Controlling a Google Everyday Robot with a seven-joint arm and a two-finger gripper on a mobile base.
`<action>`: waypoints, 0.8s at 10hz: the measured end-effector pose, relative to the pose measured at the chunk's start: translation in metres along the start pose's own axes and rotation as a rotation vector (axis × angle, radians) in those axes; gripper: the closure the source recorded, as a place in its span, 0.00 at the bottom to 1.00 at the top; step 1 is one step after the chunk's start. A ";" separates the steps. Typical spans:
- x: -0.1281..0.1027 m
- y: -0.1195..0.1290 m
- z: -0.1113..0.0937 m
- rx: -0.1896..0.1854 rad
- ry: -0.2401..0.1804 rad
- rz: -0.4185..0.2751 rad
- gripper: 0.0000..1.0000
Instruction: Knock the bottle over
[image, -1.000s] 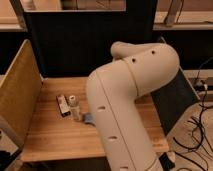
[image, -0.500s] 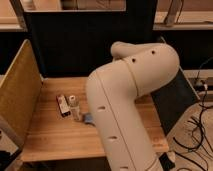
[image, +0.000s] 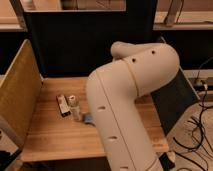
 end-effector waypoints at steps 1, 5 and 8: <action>0.000 0.000 0.000 0.000 0.000 0.000 0.20; 0.000 0.000 0.000 0.000 0.000 0.000 0.43; 0.000 0.000 0.000 0.000 0.000 0.000 0.74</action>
